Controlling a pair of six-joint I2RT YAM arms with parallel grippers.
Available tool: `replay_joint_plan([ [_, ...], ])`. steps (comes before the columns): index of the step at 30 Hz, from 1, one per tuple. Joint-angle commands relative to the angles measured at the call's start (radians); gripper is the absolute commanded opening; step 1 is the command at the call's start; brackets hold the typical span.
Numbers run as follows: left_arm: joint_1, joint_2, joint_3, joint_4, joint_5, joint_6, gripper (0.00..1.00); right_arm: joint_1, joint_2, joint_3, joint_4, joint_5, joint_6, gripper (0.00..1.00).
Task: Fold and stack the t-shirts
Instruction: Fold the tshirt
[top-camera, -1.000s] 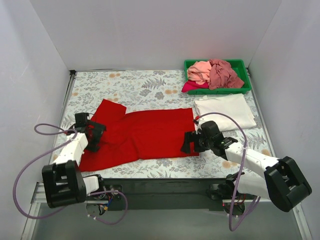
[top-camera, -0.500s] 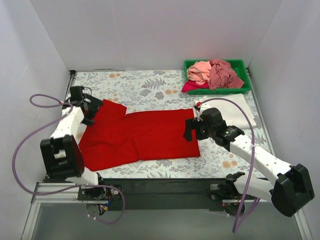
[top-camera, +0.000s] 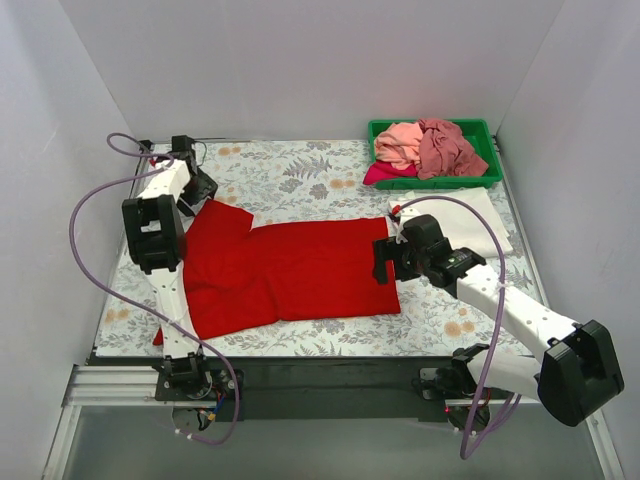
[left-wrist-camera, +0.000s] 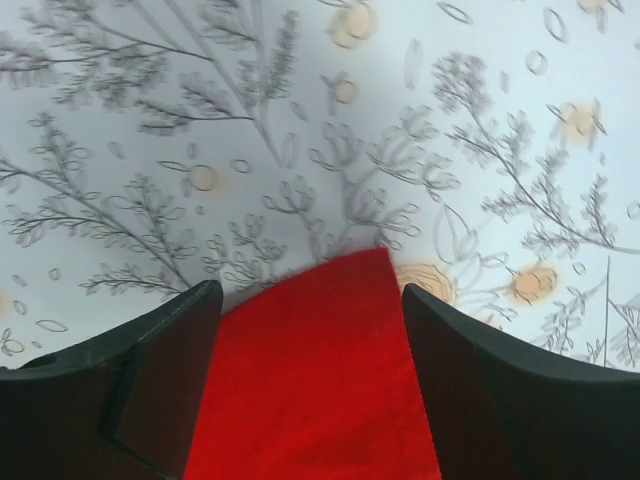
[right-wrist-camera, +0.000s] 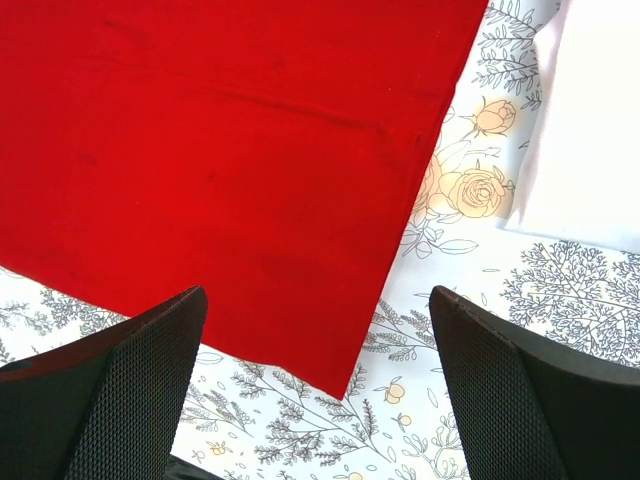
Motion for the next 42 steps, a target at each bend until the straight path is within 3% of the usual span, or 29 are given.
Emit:
replay_joint_plan([
  [1, -0.035, 0.008, 0.052, -0.043, -0.049, 0.146, 0.71, -0.009, 0.012, 0.007, -0.005, 0.013, -0.02, 0.98],
  [6, -0.092, 0.047, 0.019, -0.035, -0.133, 0.2, 0.67, -0.017, 0.023, 0.004, -0.004, 0.008, -0.026, 0.98],
  [10, -0.092, 0.061, -0.004, -0.065, -0.175, 0.169, 0.43, -0.017, 0.014, 0.007, -0.004, 0.002, -0.023, 0.98],
  [19, -0.124, 0.058, 0.018, -0.056, -0.158, 0.178, 0.1, -0.031, 0.055, 0.06, 0.024, 0.025, -0.011, 0.98],
  [20, -0.122, 0.056, 0.025, -0.055, -0.167, 0.181, 0.0, -0.034, 0.07, 0.092, 0.027, 0.034, 0.0, 0.98],
  [27, -0.124, 0.031, 0.045, 0.027, -0.14, 0.246, 0.0, -0.043, 0.319, 0.344, 0.056, 0.153, 0.085, 0.98],
  [34, -0.124, 0.036, 0.089, 0.065, -0.152, 0.318, 0.0, -0.042, 0.656, 0.597, 0.079, 0.214, 0.033, 0.98],
  [42, -0.124, 0.058, 0.115, 0.099, -0.175, 0.387, 0.0, -0.043, 0.834, 0.738, 0.078, 0.293, 0.009, 0.98],
])
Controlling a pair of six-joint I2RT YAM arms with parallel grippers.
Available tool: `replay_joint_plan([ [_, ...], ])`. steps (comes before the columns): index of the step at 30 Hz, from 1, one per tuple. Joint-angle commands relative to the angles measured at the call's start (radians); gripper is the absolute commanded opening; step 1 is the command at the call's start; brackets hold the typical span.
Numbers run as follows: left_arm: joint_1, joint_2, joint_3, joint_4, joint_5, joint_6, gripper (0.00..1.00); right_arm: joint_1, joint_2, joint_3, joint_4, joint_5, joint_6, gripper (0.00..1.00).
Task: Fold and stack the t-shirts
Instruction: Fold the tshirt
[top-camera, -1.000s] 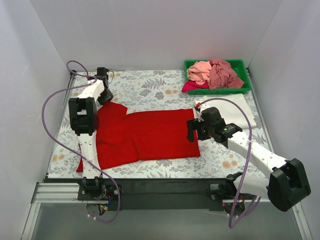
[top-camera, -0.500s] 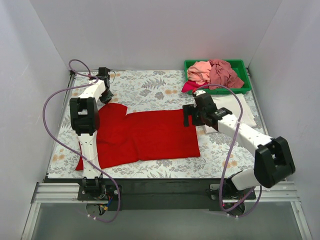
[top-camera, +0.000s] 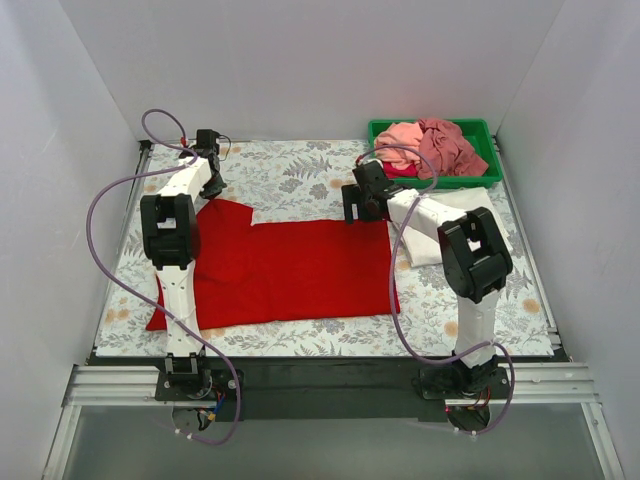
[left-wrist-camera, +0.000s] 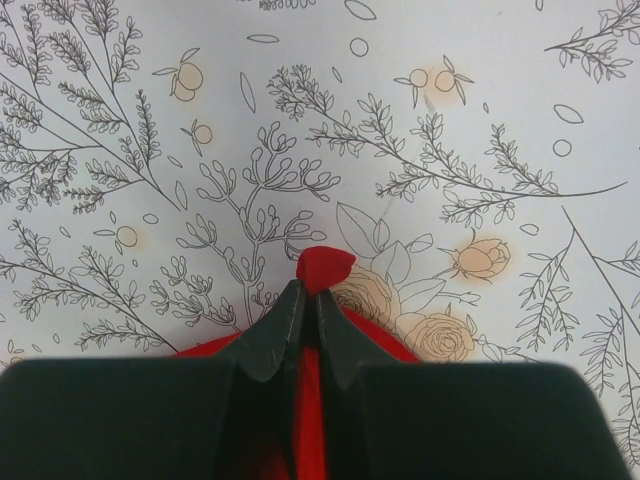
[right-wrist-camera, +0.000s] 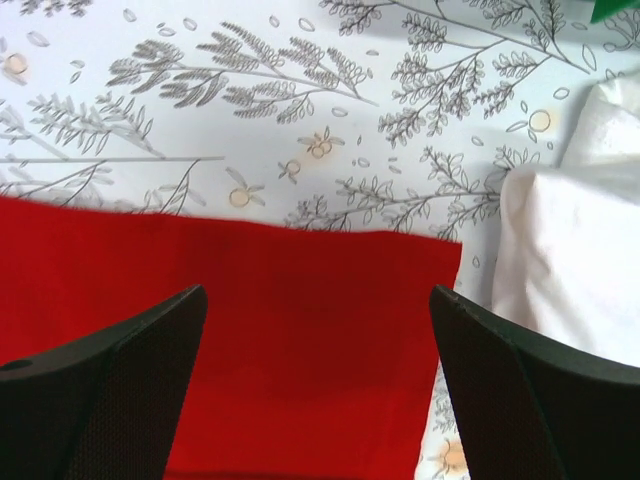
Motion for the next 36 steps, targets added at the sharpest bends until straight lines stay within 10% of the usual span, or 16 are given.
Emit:
replay_joint_plan([
  [1, -0.003, 0.0, 0.027, 0.044, -0.02, 0.049, 0.0, -0.003, 0.043, 0.085, 0.008, 0.09, -0.023, 0.98],
  [26, -0.003, -0.083, -0.083, 0.087, -0.037, 0.022, 0.0, -0.005, 0.028, -0.077, 0.02, 0.107, 0.075, 0.64],
  [36, -0.015, -0.172, -0.164, 0.099, -0.061, -0.03, 0.0, -0.005, 0.021, -0.059, 0.022, 0.075, 0.081, 0.12],
])
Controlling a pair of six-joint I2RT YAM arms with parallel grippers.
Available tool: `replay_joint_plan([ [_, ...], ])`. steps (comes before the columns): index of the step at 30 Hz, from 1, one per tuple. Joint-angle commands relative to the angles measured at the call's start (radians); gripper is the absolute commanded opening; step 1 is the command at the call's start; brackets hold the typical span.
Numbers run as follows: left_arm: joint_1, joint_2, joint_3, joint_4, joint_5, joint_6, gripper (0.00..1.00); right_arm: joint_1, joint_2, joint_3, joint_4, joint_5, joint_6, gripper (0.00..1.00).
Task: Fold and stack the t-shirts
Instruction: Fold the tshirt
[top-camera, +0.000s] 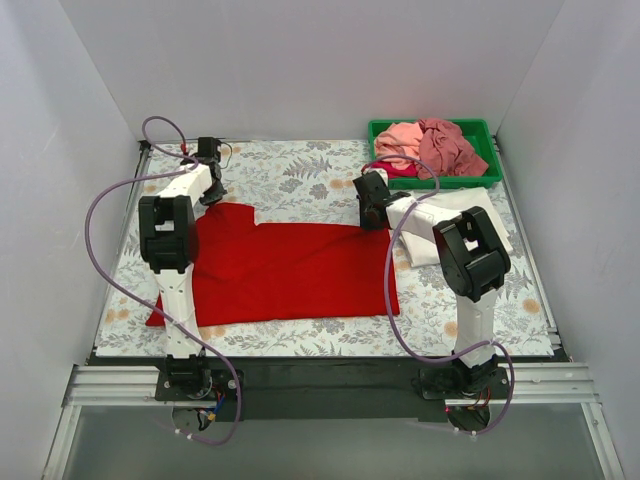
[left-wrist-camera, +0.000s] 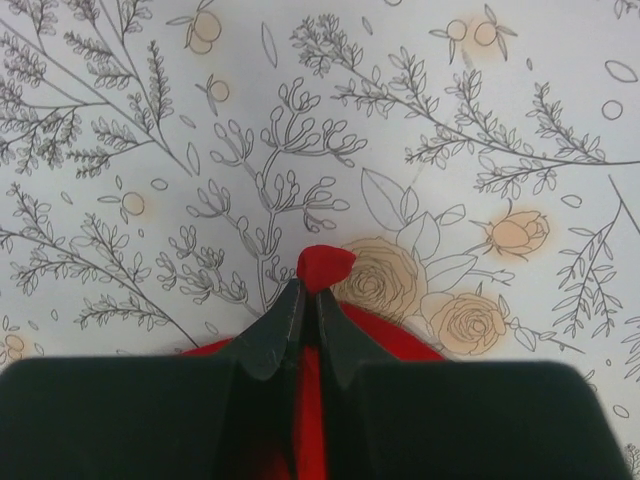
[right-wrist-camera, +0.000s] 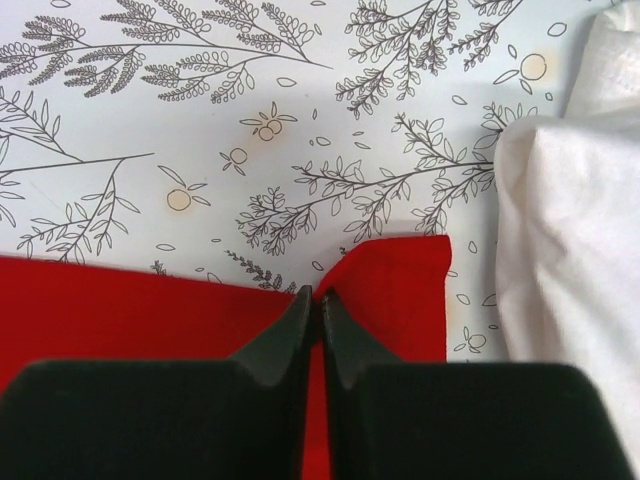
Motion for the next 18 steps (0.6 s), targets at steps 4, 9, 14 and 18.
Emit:
replay_joint_plan([
  [4, -0.014, -0.193, -0.119, 0.022, -0.057, -0.069, 0.0, 0.004, -0.058, -0.004, -0.034, -0.023, 0.001, 0.04],
  [9, -0.014, -0.343, -0.288, 0.107, -0.063, -0.113, 0.0, 0.037, -0.153, -0.085, -0.003, -0.013, 0.021, 0.03],
  [14, -0.014, -0.529, -0.463, 0.171, -0.065, -0.182, 0.0, 0.063, -0.242, -0.191, 0.027, -0.015, 0.06, 0.02],
  [18, -0.016, -0.655, -0.578, 0.213, -0.06, -0.238, 0.0, 0.074, -0.299, -0.239, 0.037, -0.03, 0.076, 0.02],
])
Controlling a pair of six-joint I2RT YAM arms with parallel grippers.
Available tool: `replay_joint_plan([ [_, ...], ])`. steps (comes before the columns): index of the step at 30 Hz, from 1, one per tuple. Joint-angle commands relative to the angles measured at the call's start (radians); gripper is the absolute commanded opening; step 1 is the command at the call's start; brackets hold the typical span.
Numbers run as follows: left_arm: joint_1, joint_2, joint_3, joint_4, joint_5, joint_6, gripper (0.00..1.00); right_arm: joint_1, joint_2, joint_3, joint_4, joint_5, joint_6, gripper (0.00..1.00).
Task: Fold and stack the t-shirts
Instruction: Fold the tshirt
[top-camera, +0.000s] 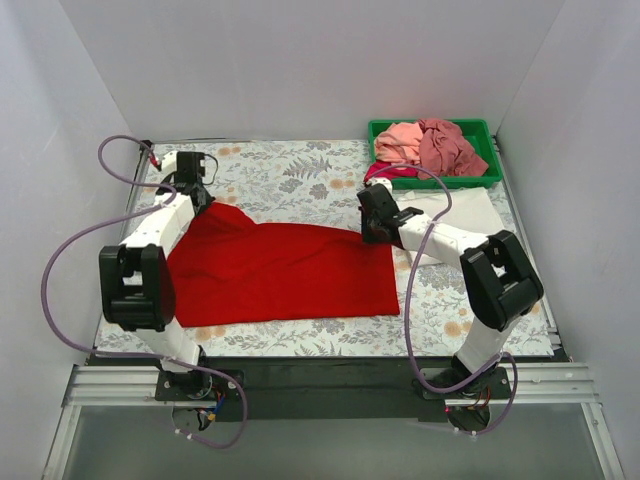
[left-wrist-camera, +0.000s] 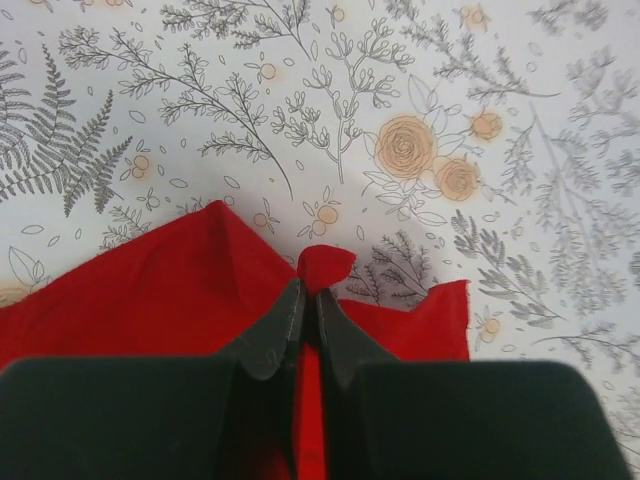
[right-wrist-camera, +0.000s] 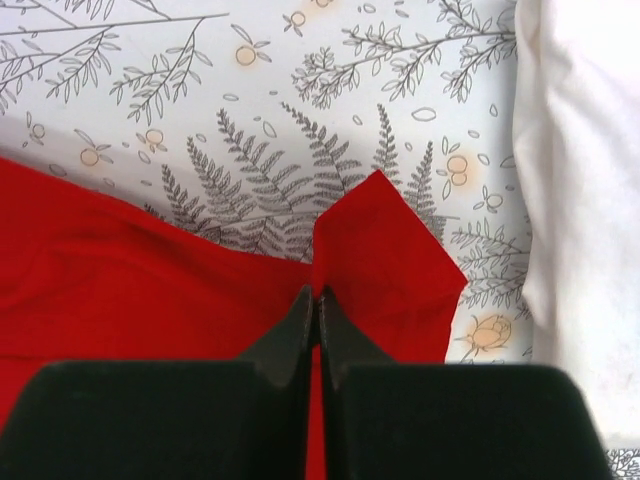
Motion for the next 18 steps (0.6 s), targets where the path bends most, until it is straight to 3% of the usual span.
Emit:
replay_joint_plan([
  [1, -0.005, -0.125, -0.082, 0.067, -0.023, -0.09, 0.0, 0.008, -0.059, -0.042, 0.029, -0.004, 0.04, 0.02],
  [12, -0.009, -0.532, -0.447, 0.105, -0.052, -0.262, 0.0, 0.013, -0.152, -0.125, 0.037, 0.015, 0.054, 0.03],
  [18, -0.011, -0.682, -0.568, 0.105, -0.064, -0.344, 0.0, 0.013, -0.163, -0.133, 0.037, 0.03, 0.037, 0.04],
])
